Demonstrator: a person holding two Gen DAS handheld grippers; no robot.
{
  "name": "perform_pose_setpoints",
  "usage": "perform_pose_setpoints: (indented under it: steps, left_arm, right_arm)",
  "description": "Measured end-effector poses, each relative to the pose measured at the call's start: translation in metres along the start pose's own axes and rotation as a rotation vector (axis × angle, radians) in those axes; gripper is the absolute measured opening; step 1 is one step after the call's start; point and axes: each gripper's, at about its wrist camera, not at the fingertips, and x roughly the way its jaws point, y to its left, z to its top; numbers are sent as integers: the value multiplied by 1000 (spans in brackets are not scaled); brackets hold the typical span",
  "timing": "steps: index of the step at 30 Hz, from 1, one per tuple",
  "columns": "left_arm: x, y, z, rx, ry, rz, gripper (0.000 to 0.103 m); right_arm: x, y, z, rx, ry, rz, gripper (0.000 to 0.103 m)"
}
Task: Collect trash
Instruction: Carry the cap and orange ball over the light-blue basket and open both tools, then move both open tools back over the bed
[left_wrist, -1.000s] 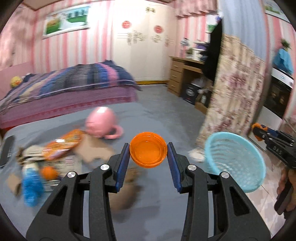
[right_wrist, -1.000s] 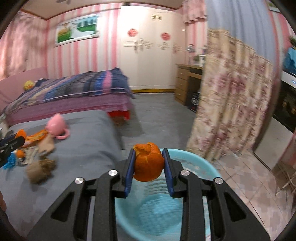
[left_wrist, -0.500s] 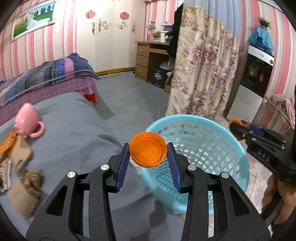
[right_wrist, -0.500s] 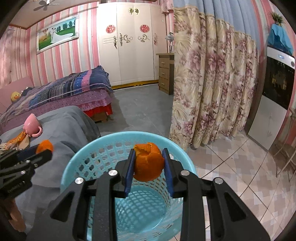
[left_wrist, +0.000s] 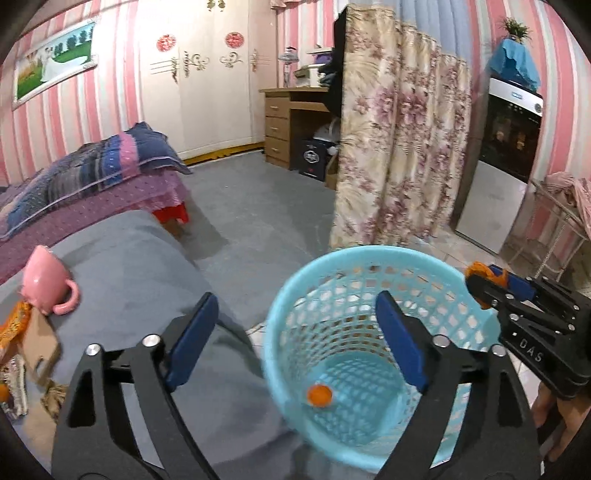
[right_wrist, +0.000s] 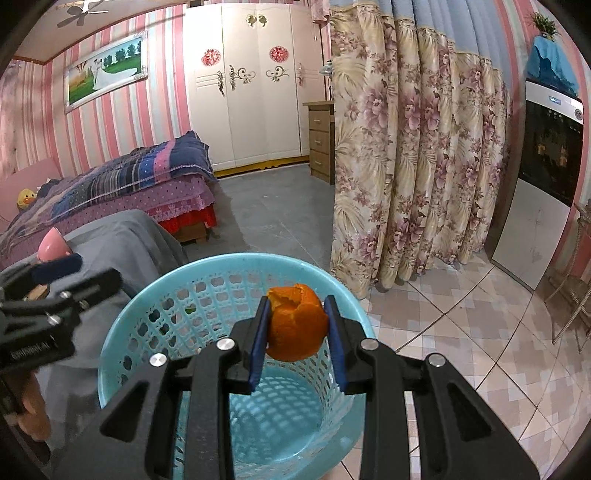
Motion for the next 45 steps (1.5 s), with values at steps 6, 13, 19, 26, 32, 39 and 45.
perform_pose_setpoints:
  steps: [6, 13, 19, 26, 32, 39, 45]
  left_arm:
    - [-20, 40, -3, -51, -19, 69, 92]
    - [-49, 73, -10, -84, -36, 135, 95]
    - [-68, 96, -17, -108, -41, 175, 97]
    - [-98, 127, -31, -163, -41, 207, 97]
    - [-137, 171, -52, -217, -36, 265, 97]
    - [-185, 238, -92, -276, -17, 394, 97]
    - [-215, 293, -134, -353, 20, 499, 97]
  right_arm:
    - [8, 12, -5, -13, 14, 0, 30]
    - [22, 31, -6, -15, 30, -25, 44]
    - [15, 35, -2, 3, 25, -63, 83]
    - [-7, 67, 2, -29, 5, -48, 91]
    - [-32, 121, 5, -52, -33, 31, 94]
    - [-47, 213, -12, -148, -23, 173, 98]
    - [-42, 283, -43, -276, 36, 256, 98]
